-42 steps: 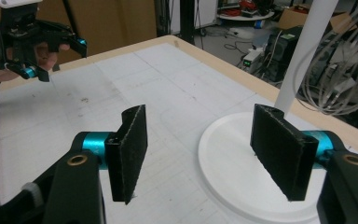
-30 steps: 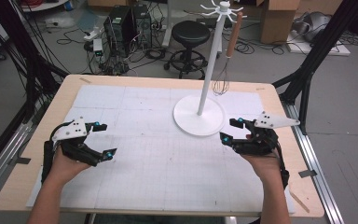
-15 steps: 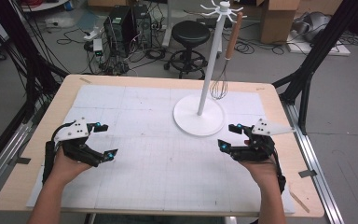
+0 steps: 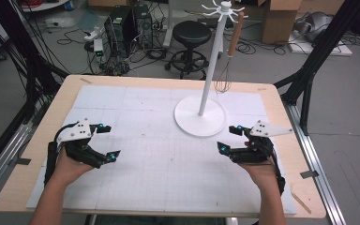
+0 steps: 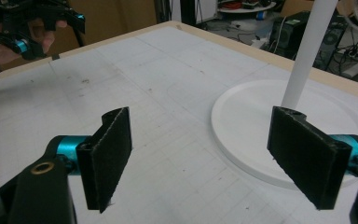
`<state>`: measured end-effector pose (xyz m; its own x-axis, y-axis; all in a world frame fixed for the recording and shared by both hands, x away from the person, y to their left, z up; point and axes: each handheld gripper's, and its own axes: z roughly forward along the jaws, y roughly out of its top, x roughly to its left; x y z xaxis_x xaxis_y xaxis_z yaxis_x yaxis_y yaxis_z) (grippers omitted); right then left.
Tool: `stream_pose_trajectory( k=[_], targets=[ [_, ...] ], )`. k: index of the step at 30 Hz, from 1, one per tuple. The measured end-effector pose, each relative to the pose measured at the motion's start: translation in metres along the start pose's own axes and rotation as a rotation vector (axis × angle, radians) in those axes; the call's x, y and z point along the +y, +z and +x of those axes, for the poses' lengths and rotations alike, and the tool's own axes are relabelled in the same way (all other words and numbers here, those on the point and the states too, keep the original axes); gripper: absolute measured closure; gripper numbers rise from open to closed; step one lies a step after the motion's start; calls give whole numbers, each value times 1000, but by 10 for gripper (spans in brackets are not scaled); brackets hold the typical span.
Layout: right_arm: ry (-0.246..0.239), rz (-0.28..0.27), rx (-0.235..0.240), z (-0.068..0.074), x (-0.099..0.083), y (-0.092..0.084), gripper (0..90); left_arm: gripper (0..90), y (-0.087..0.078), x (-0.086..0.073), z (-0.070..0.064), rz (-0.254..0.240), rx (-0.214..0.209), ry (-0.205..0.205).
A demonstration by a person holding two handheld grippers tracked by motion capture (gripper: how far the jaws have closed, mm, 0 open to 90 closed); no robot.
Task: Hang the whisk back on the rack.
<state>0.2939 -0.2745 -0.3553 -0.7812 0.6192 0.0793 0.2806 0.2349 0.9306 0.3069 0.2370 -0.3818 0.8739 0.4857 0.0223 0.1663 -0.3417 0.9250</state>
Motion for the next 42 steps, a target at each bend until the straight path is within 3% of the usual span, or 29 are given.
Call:
stream_pose_trajectory(
  k=[18, 42],
  targets=[
    [1, 6, -8, 2, 0, -2, 203, 60, -5, 1, 2, -28, -2, -6],
    [0, 20, 5, 2, 0, 3, 203, 61, -6, 2, 1, -27, 3, -2]
  ],
)
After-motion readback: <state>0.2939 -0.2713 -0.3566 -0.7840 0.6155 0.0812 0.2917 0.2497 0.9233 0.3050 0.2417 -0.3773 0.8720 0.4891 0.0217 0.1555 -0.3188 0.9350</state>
